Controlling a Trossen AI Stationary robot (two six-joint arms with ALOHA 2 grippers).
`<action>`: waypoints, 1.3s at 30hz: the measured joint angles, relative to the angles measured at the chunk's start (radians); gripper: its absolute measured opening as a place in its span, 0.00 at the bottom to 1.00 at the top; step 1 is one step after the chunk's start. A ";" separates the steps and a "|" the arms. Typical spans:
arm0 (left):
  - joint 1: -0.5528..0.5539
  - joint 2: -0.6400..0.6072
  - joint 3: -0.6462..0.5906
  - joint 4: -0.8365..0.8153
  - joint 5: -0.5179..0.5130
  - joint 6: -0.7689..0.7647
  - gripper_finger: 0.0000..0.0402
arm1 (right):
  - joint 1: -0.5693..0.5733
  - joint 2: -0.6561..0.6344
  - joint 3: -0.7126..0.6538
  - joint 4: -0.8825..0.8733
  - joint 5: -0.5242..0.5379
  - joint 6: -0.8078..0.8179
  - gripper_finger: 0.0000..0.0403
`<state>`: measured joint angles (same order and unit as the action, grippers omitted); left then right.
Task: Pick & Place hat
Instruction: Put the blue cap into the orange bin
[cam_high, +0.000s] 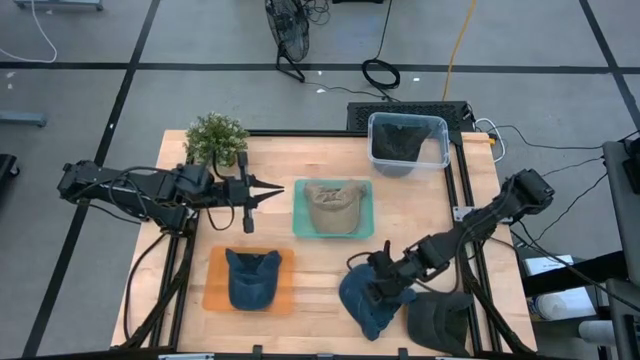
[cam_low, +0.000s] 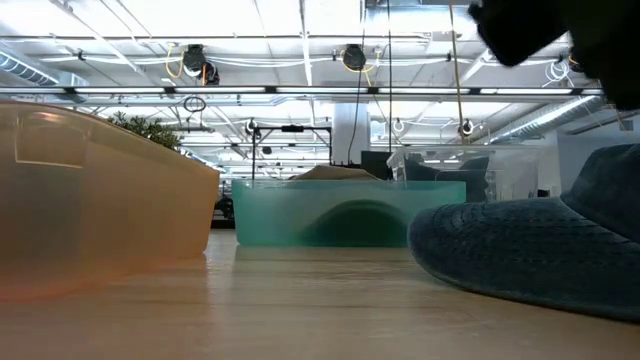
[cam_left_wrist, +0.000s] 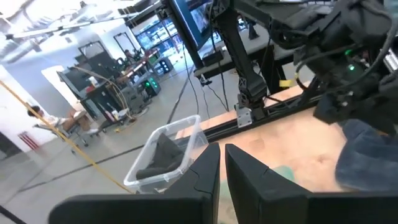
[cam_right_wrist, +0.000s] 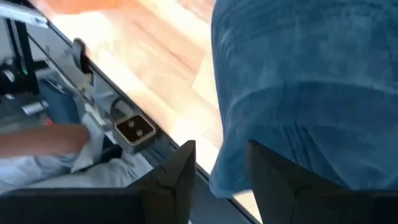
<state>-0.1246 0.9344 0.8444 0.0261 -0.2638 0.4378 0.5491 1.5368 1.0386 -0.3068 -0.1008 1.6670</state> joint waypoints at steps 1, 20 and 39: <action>0.000 -0.001 0.000 0.002 -0.006 0.011 0.09 | -0.003 0.000 -0.015 0.024 0.002 0.012 0.33; 0.026 -0.115 0.000 -0.111 -0.215 -0.122 0.09 | -0.032 -0.001 -0.186 0.231 -0.080 0.268 0.45; 0.026 -0.117 0.000 -0.130 -0.179 -0.123 0.09 | -0.033 -0.001 -0.187 0.137 0.080 0.298 0.30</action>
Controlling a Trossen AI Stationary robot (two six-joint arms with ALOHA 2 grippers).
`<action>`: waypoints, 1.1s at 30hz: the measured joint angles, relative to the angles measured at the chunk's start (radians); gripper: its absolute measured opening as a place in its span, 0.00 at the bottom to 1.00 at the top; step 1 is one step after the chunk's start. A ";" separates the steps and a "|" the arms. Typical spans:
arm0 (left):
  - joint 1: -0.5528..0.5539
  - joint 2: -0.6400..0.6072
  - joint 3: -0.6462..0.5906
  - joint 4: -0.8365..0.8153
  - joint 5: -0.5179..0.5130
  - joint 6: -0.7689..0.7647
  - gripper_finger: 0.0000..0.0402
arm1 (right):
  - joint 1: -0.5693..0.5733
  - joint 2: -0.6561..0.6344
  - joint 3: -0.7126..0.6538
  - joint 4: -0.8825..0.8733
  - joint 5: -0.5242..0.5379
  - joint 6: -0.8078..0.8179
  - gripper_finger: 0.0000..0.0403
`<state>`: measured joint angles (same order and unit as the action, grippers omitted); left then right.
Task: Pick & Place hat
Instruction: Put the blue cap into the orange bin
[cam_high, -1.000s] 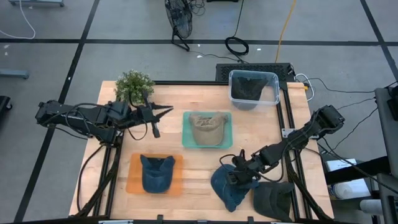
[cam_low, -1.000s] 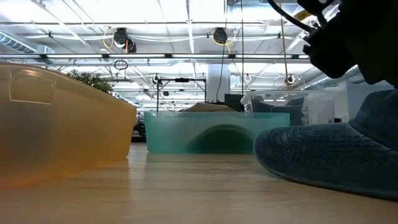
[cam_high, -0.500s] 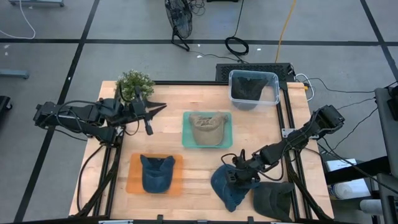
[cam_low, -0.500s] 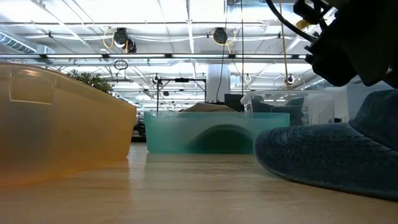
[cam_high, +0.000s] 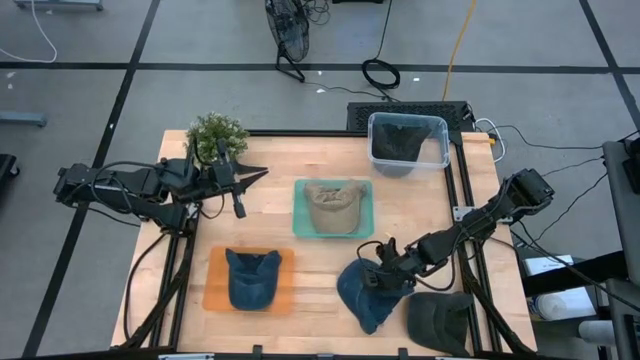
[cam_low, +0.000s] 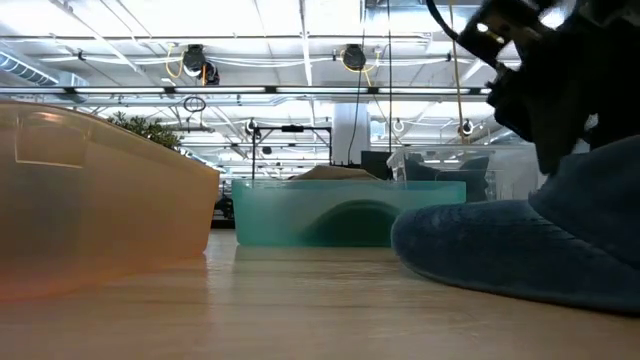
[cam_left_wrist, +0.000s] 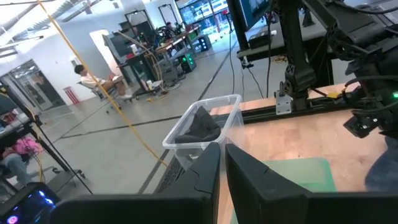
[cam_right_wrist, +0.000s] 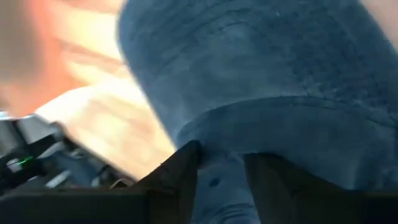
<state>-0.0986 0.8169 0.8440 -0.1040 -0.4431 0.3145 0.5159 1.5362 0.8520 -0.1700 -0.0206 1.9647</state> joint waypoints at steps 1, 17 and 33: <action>0.000 0.000 0.000 0.000 0.000 0.003 0.09 | 0.000 0.000 0.000 -0.024 -0.001 -0.002 0.29; 0.000 0.000 0.000 -0.001 0.000 0.004 0.09 | -0.021 0.001 0.000 0.191 -0.002 -0.419 0.05; 0.000 0.000 0.000 -0.001 0.000 0.004 0.09 | -0.112 0.001 0.041 0.170 -0.160 -1.024 0.01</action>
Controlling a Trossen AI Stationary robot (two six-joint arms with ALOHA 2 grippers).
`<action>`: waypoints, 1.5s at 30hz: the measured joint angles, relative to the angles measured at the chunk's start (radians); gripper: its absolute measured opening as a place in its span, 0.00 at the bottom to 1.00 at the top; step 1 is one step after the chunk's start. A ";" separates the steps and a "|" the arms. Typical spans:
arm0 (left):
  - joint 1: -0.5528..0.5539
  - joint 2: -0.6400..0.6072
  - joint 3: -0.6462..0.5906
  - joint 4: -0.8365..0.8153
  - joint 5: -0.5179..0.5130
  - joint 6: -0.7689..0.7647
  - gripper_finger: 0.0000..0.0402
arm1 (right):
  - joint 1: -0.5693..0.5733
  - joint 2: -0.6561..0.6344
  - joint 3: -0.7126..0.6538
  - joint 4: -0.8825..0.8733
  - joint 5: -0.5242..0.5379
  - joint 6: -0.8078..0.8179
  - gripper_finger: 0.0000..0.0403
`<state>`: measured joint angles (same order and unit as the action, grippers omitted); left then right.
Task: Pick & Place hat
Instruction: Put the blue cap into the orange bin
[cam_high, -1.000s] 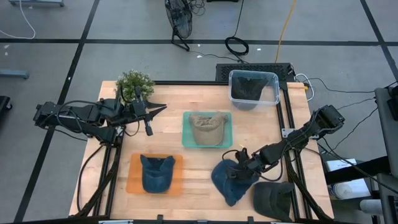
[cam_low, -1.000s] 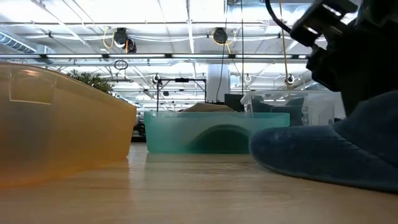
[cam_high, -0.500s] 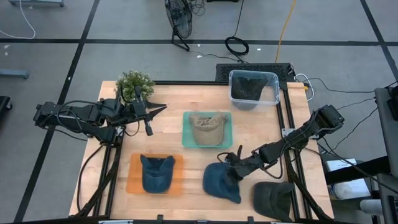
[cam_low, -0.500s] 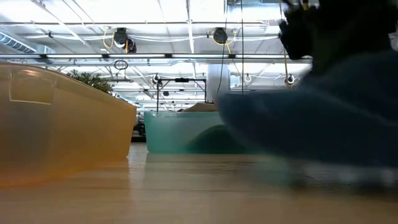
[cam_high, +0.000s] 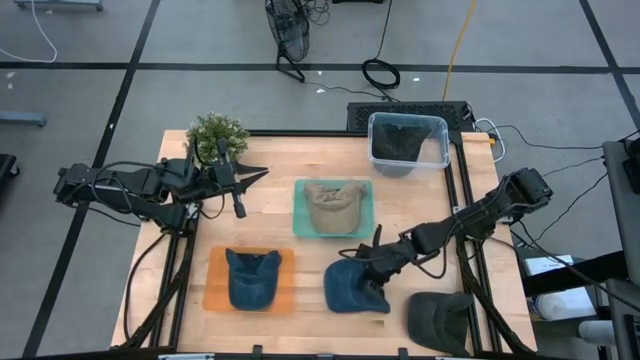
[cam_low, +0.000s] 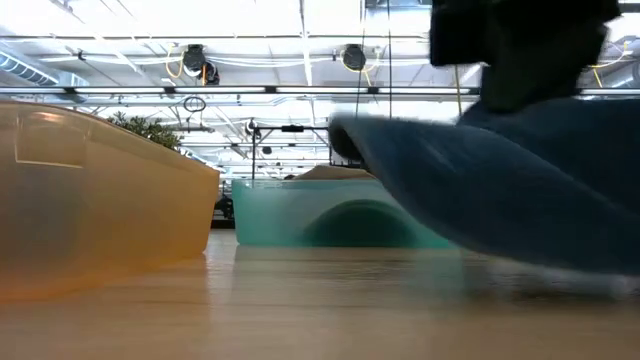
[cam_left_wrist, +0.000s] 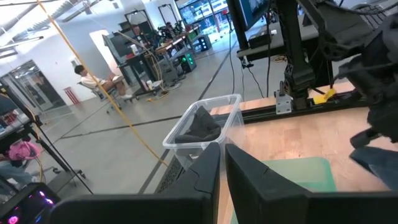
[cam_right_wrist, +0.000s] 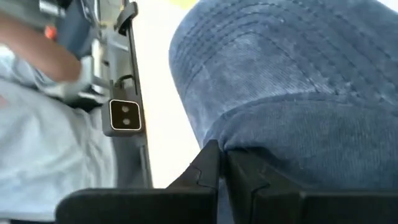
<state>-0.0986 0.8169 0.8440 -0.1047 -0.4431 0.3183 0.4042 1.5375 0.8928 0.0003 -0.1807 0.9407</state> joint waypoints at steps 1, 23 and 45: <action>0.000 0.000 0.000 0.000 0.000 0.000 0.09 | -0.005 0.000 0.026 -0.036 0.001 -0.057 0.01; 0.000 0.001 0.000 -0.028 0.000 -0.031 0.09 | 0.031 0.327 0.504 -0.599 -0.059 -0.588 0.01; 0.000 0.001 0.000 -0.026 0.000 -0.039 0.09 | 0.139 0.295 0.636 -0.842 0.318 -0.913 0.10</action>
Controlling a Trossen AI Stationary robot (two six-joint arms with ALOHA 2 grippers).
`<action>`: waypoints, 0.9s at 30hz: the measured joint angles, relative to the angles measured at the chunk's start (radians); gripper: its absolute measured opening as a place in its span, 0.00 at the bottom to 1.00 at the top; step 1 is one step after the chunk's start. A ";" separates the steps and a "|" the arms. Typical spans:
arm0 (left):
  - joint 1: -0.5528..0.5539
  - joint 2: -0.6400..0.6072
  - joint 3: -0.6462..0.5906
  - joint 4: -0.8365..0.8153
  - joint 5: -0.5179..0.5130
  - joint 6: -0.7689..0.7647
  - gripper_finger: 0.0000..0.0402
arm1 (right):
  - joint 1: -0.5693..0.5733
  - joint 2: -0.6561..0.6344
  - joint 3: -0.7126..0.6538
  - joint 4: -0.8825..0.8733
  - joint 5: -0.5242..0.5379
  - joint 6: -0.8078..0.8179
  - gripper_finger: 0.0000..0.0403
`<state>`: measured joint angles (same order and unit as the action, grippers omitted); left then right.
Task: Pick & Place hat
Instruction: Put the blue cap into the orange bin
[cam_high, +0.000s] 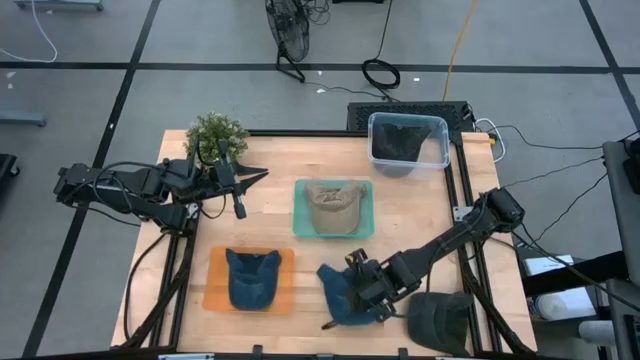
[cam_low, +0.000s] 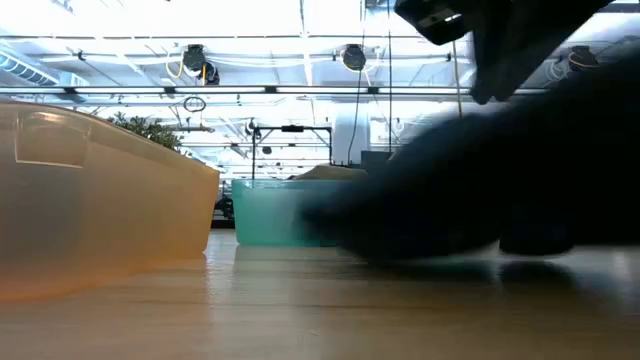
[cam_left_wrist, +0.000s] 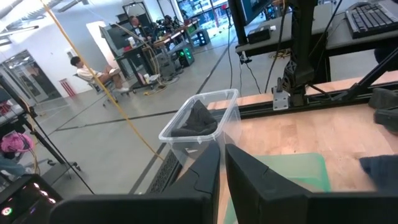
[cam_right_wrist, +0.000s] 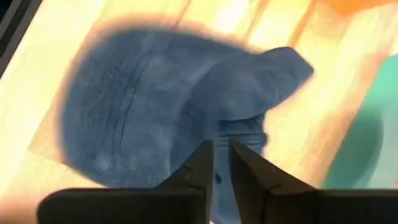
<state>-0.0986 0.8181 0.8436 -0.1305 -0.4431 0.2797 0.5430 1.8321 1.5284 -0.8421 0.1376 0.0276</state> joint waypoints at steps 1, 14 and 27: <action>0.000 0.000 0.000 0.000 0.000 -0.003 0.09 | -0.003 -0.001 0.000 0.000 0.002 0.008 0.11; 0.000 0.039 0.000 0.014 0.029 -0.019 0.09 | -0.018 -0.025 -0.002 -0.013 -0.034 0.276 0.47; -0.057 0.228 0.000 0.217 0.423 -0.013 0.09 | 0.004 -0.024 -0.117 0.059 -0.119 0.430 0.48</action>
<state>-0.1558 1.0461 0.8436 0.0860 -0.0206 0.2672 0.5474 1.8080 1.4112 -0.7831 0.0190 0.4579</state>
